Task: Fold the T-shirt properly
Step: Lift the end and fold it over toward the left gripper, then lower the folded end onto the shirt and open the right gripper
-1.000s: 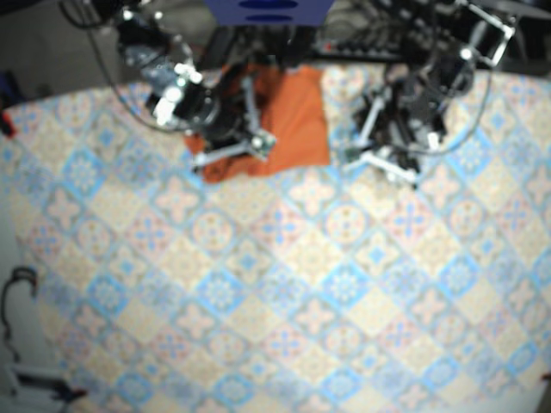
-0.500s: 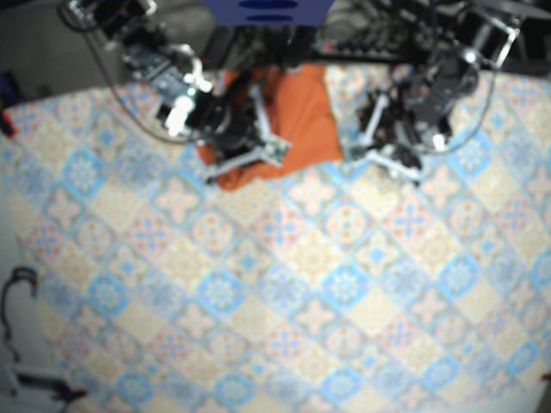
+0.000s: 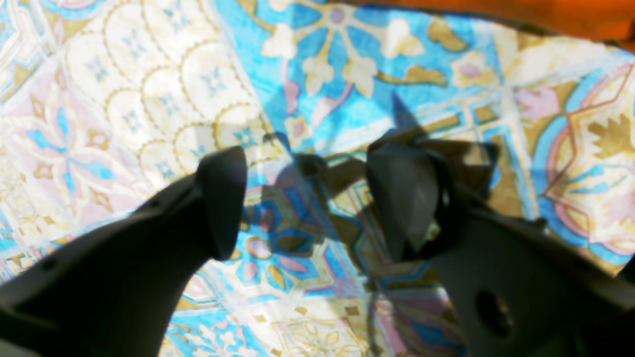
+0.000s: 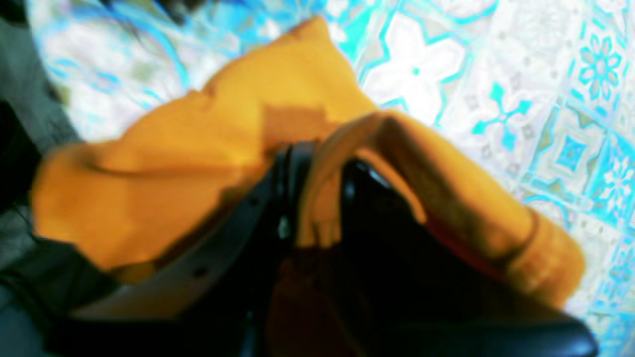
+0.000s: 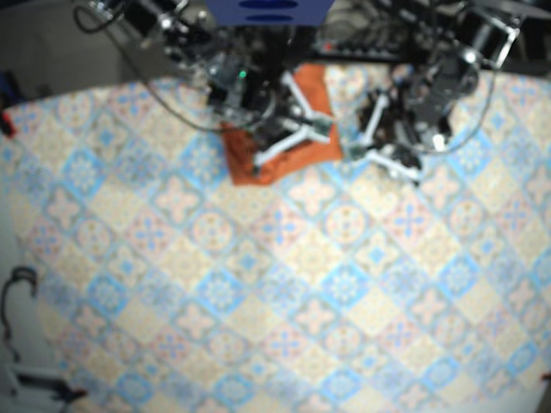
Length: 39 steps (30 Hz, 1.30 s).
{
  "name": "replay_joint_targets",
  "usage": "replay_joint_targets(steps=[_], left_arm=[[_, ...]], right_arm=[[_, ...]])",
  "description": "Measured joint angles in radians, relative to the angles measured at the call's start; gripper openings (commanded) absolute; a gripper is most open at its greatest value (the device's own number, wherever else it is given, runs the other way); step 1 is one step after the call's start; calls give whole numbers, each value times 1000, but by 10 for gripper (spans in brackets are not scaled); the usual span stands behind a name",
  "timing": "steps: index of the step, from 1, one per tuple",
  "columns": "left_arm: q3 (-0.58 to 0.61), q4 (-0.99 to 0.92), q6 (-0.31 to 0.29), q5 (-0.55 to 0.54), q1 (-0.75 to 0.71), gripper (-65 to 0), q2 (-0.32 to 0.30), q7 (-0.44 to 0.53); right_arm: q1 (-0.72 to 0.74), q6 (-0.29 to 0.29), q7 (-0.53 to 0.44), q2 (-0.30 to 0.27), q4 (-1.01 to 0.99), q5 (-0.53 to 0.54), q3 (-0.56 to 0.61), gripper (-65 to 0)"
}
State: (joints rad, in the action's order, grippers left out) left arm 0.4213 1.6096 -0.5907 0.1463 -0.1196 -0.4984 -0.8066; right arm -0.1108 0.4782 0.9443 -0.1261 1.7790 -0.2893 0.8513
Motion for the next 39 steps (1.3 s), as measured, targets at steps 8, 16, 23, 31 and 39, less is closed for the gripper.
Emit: replay_joint_targets(steps=[8,16,23,31,39], left_arm=[[0,0,8,2,-12,-238,0,4],[0,2,11,3,-23,-238,0,8],[0,2,11,3,-23,-238,0,7],[0,2,11,3,-23,-238,0,8],[0,2,11,3,-23,-238,0,8]], right_arm=[[-1,3,-17,26,-120,-107,32,-650],[31,6,-12,26,-143,-116,29,-650],[28,4,-9,26,-143,-118,28,-650],[23,4,-3,26,-131,-119,35,-609],[10,6,42,56,-51,-119,40,-487]])
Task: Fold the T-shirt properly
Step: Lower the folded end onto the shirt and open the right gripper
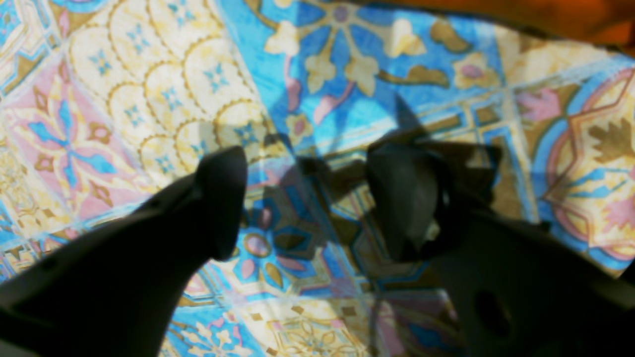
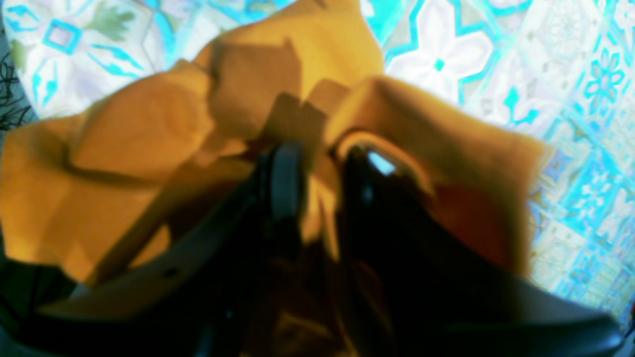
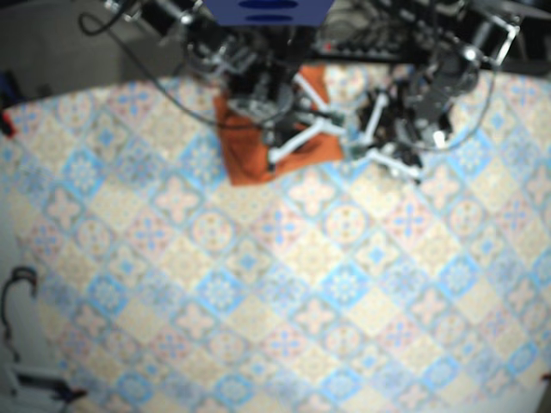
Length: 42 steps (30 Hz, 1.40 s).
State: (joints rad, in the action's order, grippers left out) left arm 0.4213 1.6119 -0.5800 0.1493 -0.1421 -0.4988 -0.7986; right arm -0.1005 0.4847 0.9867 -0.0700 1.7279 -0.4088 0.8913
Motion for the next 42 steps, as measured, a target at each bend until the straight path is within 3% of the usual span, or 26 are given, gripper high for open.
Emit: replay_joint_targets(steps=[5,19,27,34,42], left_arm=[[0,0,0,0,0,-238,0,-1],[2,-2,0,-3,0,-238,-9,11],[5,-11,0,-19,0,-238,-24,34],[6,-11,1,-19,0,-238,-25,35],[1,-10,8,-18,-14,-238,-25,44]], right_arm=[[2,-3,4,1,45,-3,-1,-454],[-17,-3,3,0,166,-8,18,-457],[7,5,1,3,163,-268,7,-457],[32,5,-9,1,156,-268,-127,-458],[50,1,-91,5,95,-265,-317,-458]])
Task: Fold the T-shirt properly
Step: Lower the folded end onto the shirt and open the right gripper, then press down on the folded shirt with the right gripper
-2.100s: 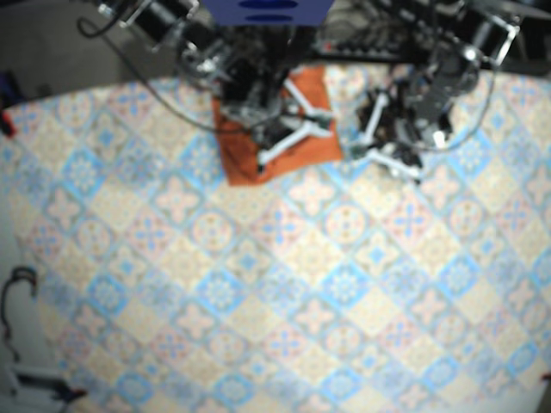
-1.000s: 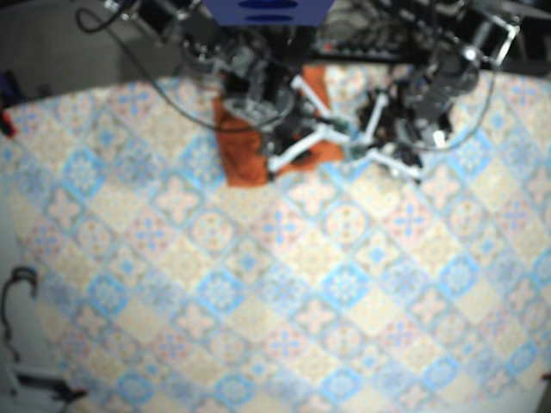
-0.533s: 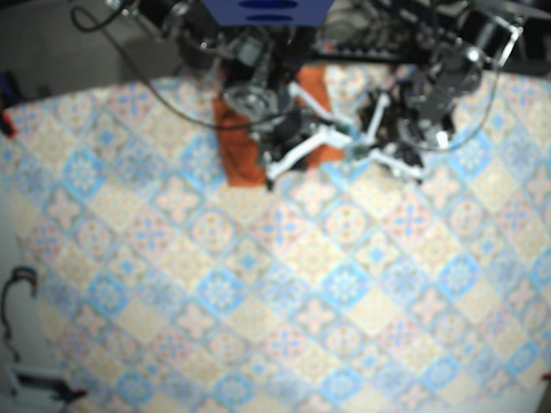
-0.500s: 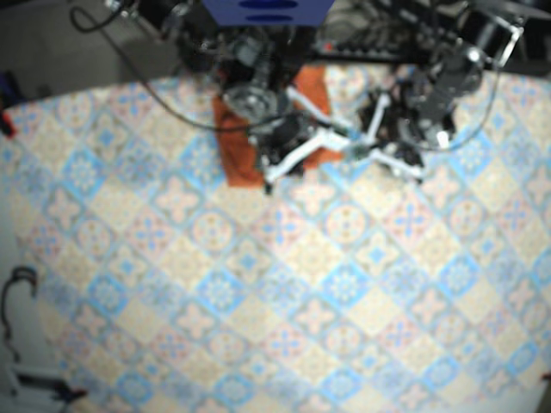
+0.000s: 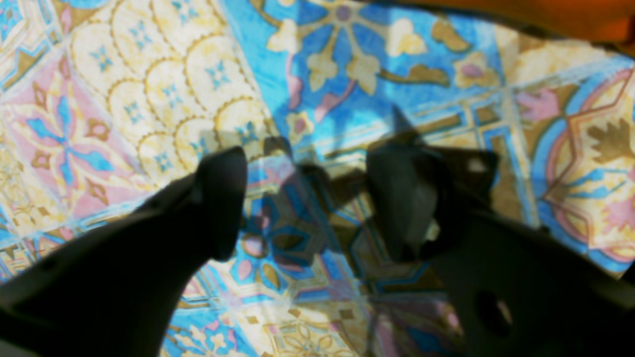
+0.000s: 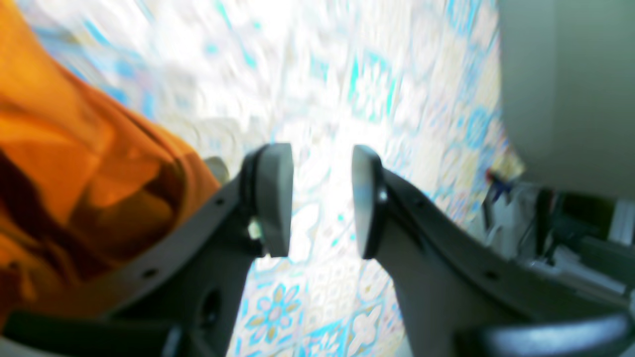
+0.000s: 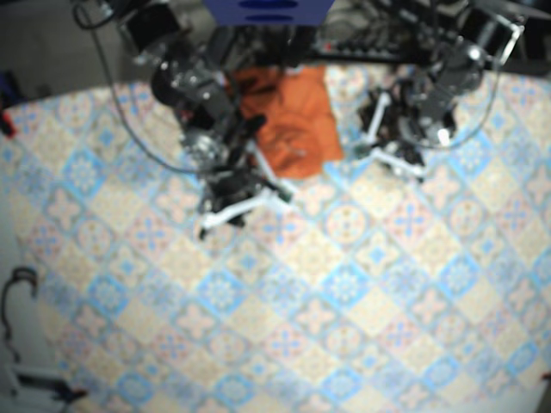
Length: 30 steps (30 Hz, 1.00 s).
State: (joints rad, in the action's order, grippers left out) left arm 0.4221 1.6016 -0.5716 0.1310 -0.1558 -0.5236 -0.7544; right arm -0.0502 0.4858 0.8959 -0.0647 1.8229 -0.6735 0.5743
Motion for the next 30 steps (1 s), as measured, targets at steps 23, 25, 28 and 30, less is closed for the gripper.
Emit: replay_joint_targets(steps=[23,25,28,30], left_arm=[[-2,1,7,0,-8,-238,0,8],[-2,1,7,0,-9,-238,0,8],[-3,-2,7,7,-13,-238,-3,26],[-6,-19,7,-3,-11,-238,-6,43]], right_arm=[[-203,6,84,-4,11,-4,168,-458],[-192,3,133,-4,23,-8,217,-458],[-177,11,172,-13,23,-3,277,-458],[-171,32,198,-19,23,-5,293,-458]])
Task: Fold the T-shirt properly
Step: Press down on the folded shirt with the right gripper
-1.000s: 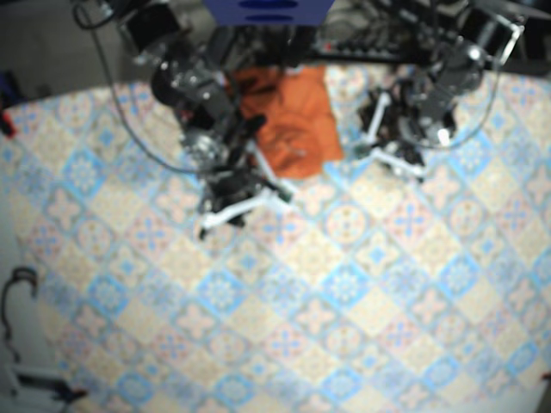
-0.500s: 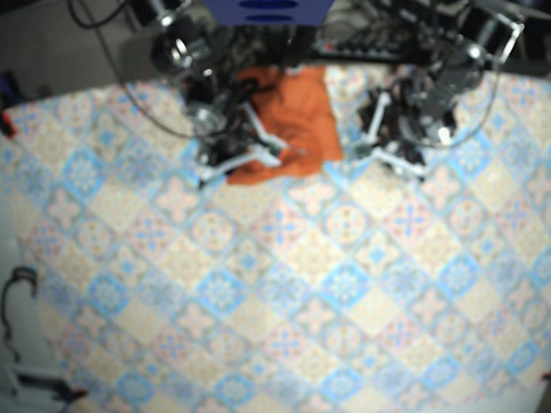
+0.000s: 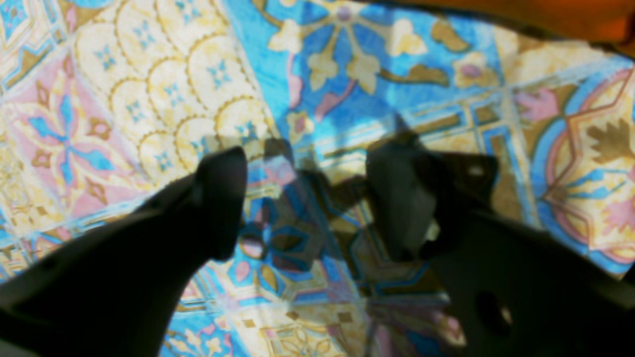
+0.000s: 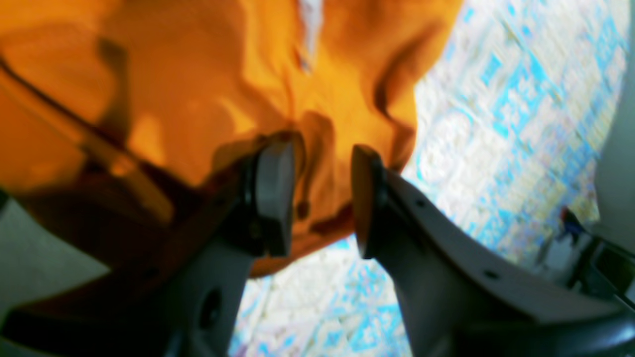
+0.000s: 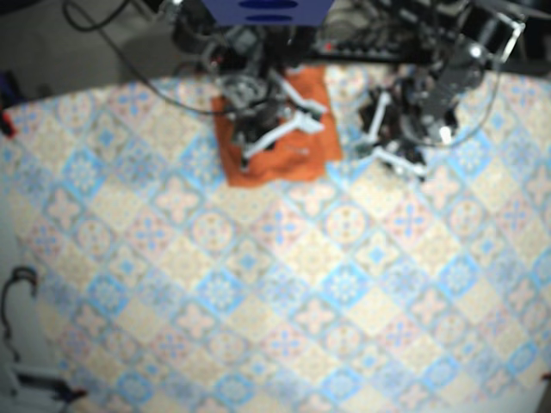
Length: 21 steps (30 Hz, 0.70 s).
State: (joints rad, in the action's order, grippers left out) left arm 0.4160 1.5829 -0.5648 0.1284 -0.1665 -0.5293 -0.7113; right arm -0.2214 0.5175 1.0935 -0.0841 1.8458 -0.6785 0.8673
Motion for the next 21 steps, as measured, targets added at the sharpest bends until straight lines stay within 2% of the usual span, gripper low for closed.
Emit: replay_joint_targets(steps=[3,7,12,16,21], left_arm=[[-8,-35,-8,-21,6,-238,-5,20],[-18,-90,-16,-67,12,-238,-21,122],[-18,-92,-17,-64,13,-238,-22,125],[-17,-92,-16,-66,8,-238,-29,140],[-18,-92,-15,-66,5,-239,-30,144]], right_arm=[[-4,63,42,-5,-2,2,5,-458],[-13,73,36,-31,-3,6,6,-458],[-17,74,44,-53,-7,6,10,-458],[-17,156,41,-53,-7,5,18,-458],[-31,165,36,-58,9,5,17,-458]])
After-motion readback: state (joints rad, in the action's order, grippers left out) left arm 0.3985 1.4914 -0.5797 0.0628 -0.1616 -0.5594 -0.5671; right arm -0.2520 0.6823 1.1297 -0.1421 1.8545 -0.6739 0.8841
